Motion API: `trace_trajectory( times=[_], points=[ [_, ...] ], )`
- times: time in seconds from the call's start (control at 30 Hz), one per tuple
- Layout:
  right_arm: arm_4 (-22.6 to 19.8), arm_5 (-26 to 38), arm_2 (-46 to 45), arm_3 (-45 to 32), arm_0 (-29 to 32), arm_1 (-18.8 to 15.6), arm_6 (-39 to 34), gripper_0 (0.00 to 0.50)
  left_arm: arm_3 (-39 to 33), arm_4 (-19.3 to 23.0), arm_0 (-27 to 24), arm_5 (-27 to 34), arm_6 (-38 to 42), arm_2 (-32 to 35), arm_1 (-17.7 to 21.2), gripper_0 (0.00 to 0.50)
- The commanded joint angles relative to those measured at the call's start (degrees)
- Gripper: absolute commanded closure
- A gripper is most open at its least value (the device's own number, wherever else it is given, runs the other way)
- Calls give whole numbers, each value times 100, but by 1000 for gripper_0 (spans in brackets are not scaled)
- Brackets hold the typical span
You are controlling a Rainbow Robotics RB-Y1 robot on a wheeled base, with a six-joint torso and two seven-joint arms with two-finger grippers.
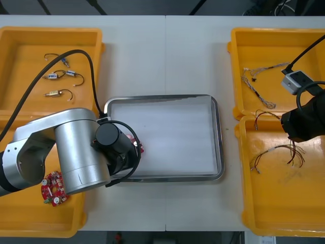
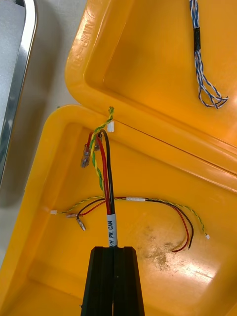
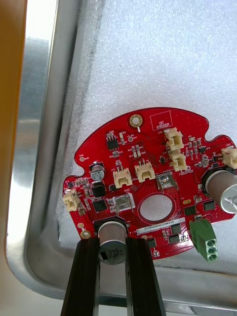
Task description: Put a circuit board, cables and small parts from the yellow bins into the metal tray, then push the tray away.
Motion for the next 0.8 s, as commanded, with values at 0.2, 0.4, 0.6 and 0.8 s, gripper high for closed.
trace_trajectory(
  times=[0.2,0.4,0.6,0.8],
  points=[
    [31,20,17,-175,-136,-185,-30,500,12,-94,-198,-201,276,-198,-127,475],
    [31,20,17,-175,-136,-185,-30,500,12,-103,-198,-201,337,-216,-127,171],
    [31,20,17,-175,-136,-185,-30,500,-58,-121,-216,-183,390,-198,-101,2],
    [31,20,17,-175,-136,-185,-30,500,-401,134,-295,-51,460,83,31,0]
  ],
)
